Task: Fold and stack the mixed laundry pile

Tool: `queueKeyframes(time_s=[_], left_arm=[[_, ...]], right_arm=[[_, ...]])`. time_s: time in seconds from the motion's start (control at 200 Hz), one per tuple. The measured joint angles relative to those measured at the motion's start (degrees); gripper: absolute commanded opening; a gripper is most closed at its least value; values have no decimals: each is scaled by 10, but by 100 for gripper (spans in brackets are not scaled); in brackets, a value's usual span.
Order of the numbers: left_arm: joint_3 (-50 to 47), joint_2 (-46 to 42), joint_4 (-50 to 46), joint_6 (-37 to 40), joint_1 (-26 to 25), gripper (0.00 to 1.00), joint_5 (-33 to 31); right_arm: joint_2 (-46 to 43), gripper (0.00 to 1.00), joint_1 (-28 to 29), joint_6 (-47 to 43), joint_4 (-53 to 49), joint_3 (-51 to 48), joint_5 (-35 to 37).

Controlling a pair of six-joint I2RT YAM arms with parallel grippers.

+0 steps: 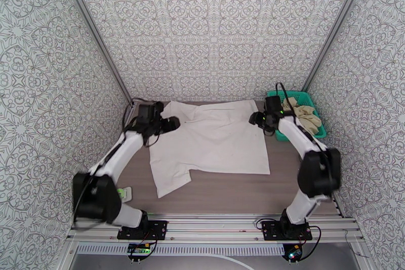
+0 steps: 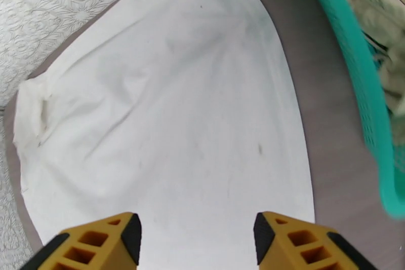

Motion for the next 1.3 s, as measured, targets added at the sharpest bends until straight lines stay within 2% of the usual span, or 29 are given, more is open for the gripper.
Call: queueKeyframes(time_s=[0.175, 0.33, 0.535, 0.7, 0.795, 1.145, 1.3], left_arm=[[-166, -89, -65, -53, 23, 73, -44], [-251, -156, -118, -100, 48, 72, -74], [-316, -205, -127, -139, 81, 73, -75], [-342, -205, -127, -161, 81, 74, -74], [-350, -204, -124, -167, 80, 71, -74], [-355, -191, -106, -185, 61, 70, -85], [-354, -177, -102, -205, 43, 60, -106]], right_arm=[[-118, 63, -13, 15, 15, -195, -36], [-184, 61, -21, 30, 9, -286, -59], [-219, 58, -35, 49, 10, -330, -89], [-246, 55, -73, 56, -3, -350, -103], [-262, 52, -89, 60, -8, -356, -111], [-272, 53, -95, 66, -11, -391, -110], [-261, 53, -95, 97, -10, -416, -114]])
